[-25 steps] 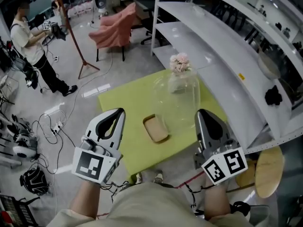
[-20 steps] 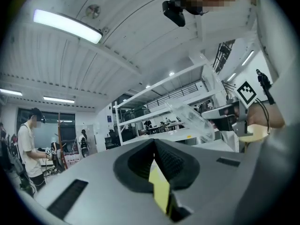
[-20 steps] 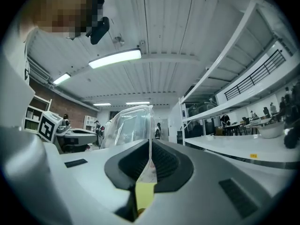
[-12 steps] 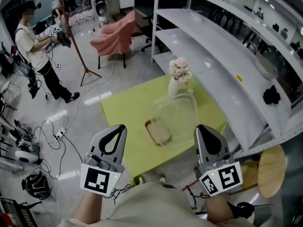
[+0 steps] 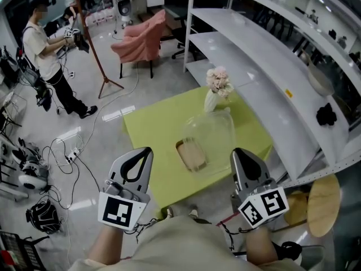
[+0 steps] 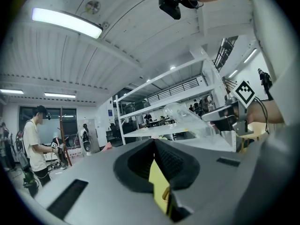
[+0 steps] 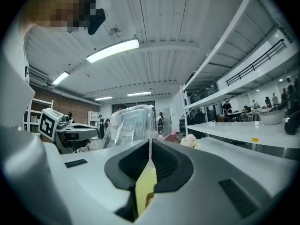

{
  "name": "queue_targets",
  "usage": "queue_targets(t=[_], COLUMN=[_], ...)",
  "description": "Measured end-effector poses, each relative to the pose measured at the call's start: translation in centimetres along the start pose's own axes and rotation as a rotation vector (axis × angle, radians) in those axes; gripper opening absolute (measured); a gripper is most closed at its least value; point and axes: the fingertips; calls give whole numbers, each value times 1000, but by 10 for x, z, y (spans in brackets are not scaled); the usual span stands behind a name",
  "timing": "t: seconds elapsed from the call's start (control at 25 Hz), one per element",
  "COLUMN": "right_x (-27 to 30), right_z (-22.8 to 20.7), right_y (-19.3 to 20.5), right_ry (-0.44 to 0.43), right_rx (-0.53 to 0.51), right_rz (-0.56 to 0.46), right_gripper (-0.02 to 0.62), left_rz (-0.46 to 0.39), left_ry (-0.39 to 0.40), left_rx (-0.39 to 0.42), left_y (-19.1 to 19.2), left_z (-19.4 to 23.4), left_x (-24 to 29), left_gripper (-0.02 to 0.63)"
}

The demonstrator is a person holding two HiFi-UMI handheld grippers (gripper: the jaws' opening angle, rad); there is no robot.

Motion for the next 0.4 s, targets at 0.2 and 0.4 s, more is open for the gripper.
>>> queue_targets(t=[0.2,0.4], right_x=[2,5], right_z=[3,0], right_y=[-3,1], right_ry=[-2,10], right_rx=[-9,-33], right_rz=[-4,-1], right_gripper=[23,23], left_rz=[0,7], left_ry=[4,0], left_rx=[-2,21], left_y=[1,5], left_z=[1,2], left_x=[-1,2], left_gripper=[6,6])
Point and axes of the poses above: the fingertips, and each gripper's own axes: x forward along the fingers, z to its left, y out of its underside, and after that the axes turned 3 degrees about y, right-handed
